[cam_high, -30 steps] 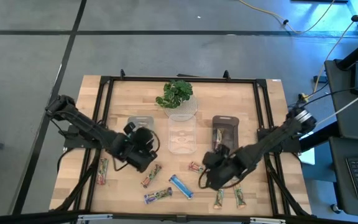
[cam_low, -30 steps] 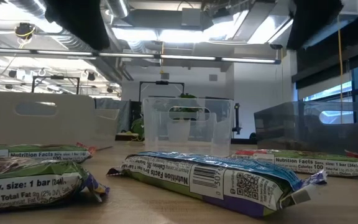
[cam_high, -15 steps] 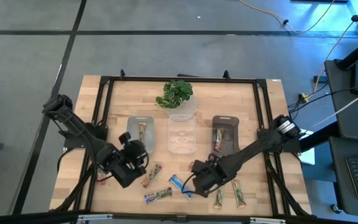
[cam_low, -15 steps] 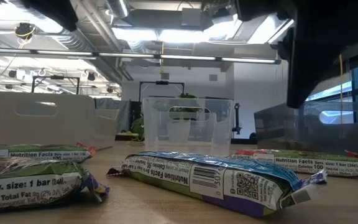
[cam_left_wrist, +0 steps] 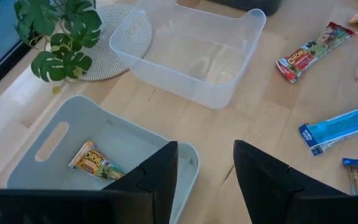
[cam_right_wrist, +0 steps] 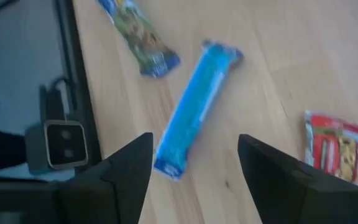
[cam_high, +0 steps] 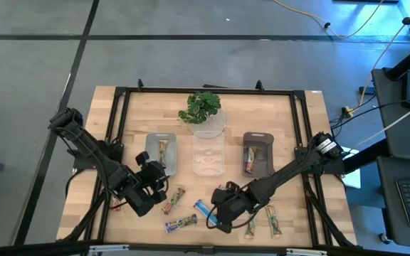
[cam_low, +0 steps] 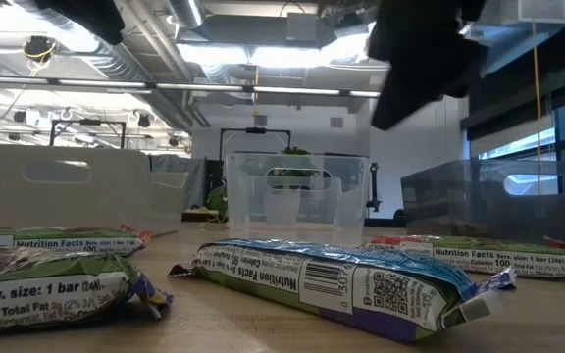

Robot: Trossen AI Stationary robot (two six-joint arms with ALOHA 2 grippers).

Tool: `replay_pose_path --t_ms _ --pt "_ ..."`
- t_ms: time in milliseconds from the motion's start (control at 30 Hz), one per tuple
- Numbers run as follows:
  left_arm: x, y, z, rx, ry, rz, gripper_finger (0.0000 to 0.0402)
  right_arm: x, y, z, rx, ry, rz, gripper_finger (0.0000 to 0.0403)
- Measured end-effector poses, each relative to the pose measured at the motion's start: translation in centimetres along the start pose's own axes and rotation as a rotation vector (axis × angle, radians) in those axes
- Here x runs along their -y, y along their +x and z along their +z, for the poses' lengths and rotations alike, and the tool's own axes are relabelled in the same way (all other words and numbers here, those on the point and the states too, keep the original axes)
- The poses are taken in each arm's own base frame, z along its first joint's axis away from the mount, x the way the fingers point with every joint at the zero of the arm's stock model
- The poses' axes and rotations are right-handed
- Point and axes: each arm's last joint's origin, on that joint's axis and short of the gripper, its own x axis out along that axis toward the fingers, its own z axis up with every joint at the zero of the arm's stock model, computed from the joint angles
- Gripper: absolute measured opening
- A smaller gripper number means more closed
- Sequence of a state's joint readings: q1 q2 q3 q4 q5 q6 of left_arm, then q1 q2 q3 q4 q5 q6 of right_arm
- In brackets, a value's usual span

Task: Pick and place Granola Bars by type
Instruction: Put the right blue granola bar into the transparent bin

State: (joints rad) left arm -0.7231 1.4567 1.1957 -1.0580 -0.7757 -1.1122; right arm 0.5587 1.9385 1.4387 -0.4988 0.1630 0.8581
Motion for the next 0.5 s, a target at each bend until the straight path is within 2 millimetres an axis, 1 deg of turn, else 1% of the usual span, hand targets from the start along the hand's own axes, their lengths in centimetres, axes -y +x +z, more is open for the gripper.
replay_pose_path --t_ms 100,233,367,500 --pt "0.01 0.00 0.00 -0.001 0.000 -0.001 0.0148 -0.33 -0.01 0.38 0.052 -0.010 0.022 0.0242" --pt "0.01 0.01 -0.01 -0.001 0.000 -0.001 0.0149 -0.49 -0.03 0.55 0.070 -0.021 0.038 0.0269" --pt "0.01 0.01 -0.01 -0.002 0.000 -0.001 0.0150 -0.49 -0.04 0.65 0.097 -0.102 0.020 0.0305" --pt "0.02 0.02 -0.02 -0.003 -0.001 -0.001 0.0148 -0.72 -0.17 0.52 0.174 -0.193 -0.050 0.0324"
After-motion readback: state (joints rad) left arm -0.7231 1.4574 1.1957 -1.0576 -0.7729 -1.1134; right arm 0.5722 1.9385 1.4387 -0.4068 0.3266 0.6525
